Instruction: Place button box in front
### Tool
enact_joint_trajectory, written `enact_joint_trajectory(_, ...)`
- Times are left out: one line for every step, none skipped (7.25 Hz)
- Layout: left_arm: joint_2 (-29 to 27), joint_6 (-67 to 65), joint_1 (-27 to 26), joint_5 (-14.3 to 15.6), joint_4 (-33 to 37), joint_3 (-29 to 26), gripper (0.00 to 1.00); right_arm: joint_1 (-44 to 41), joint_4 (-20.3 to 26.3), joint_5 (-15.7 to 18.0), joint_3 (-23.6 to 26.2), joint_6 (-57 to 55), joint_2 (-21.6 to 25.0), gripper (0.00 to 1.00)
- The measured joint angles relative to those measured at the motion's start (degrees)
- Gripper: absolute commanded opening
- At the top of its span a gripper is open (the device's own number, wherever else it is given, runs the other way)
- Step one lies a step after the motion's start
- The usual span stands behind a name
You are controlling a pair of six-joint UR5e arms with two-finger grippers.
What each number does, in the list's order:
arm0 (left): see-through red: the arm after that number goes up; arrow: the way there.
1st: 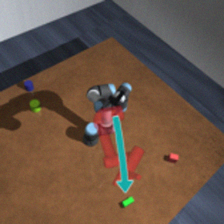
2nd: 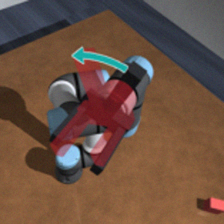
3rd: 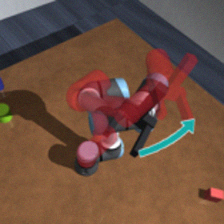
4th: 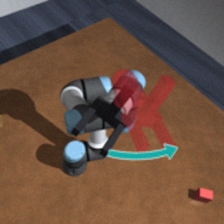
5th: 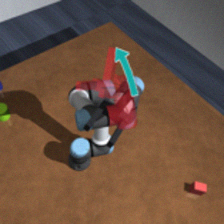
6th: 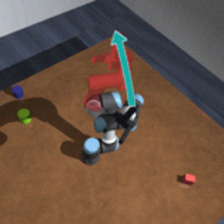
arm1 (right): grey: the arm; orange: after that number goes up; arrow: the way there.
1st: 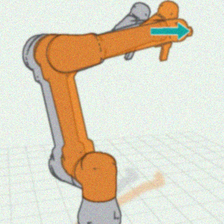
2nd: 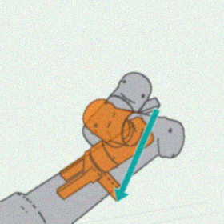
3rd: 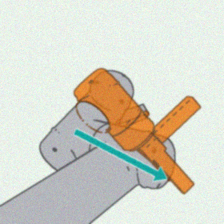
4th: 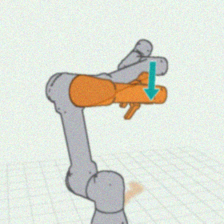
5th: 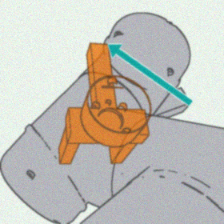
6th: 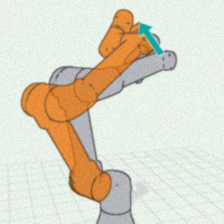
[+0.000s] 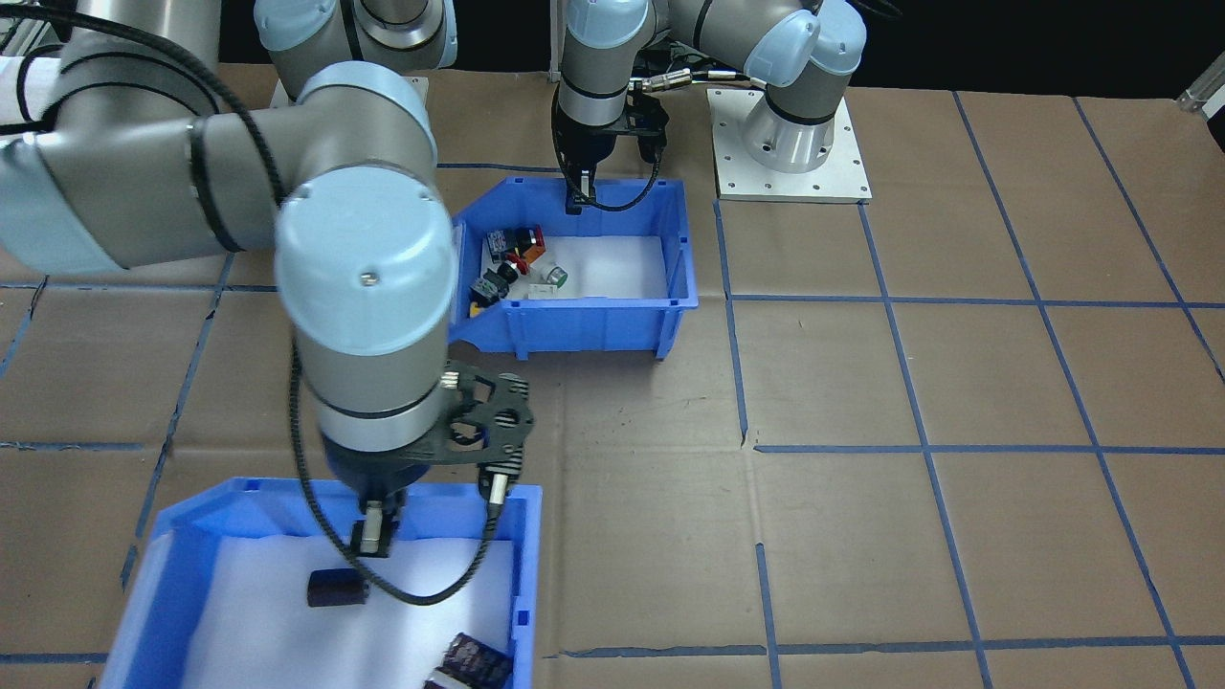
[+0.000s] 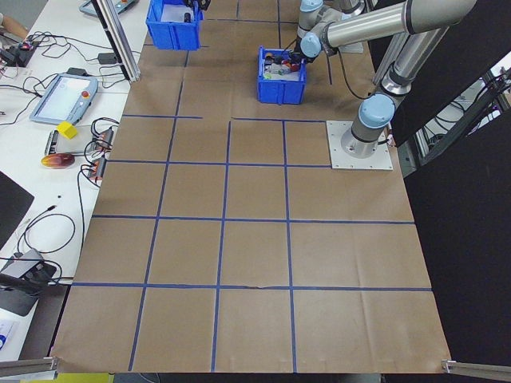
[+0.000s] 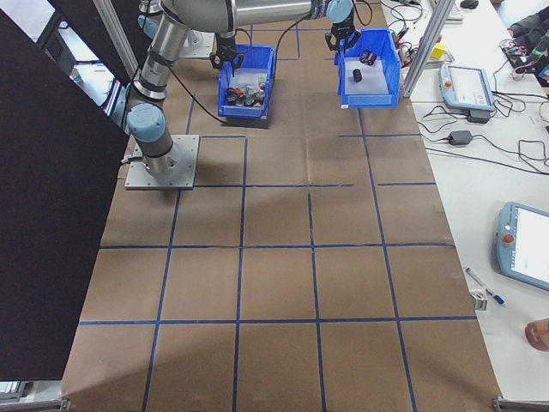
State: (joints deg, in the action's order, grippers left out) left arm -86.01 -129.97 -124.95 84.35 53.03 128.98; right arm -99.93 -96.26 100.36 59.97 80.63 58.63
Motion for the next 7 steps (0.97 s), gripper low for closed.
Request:
enact_joint_trajectory(1.2, 0.6, 0.1, 0.2, 0.7, 0.0, 0.00, 4.1, 1.6, -0.3, 0.2, 5.4, 1.2, 0.01)
enact_joint_trajectory(3.5, 2.8, 0.8, 0.8, 2.8, -0.1, 0.00, 8.1, 3.0, -1.4, 0.9, 10.4, 2.7, 0.01)
enact_joint_trajectory(6.3, 6.6, 2.5, 1.6, 6.1, -0.2, 0.00, 11.6, 3.8, -3.3, 2.8, 13.9, 4.6, 0.01)
enact_joint_trajectory(9.7, 12.0, 5.9, 2.2, 9.8, -0.3, 0.00, 15.2, 4.1, -5.0, 6.5, 17.6, 7.2, 0.01)
enact_joint_trajectory(12.3, 18.2, 10.2, 2.5, 12.1, -0.5, 0.00, 18.5, 3.8, -6.3, 11.3, 21.5, 10.5, 0.01)
enact_joint_trajectory(13.3, 25.1, 14.7, 2.4, 12.8, -0.9, 0.00, 21.6, 3.1, -7.3, 17.2, 24.7, 14.8, 0.01)
enact_joint_trajectory(12.4, 31.3, 18.3, 2.1, 12.6, -2.6, 0.00, 23.5, 1.0, -7.7, 23.8, 26.3, 19.3, 0.02)
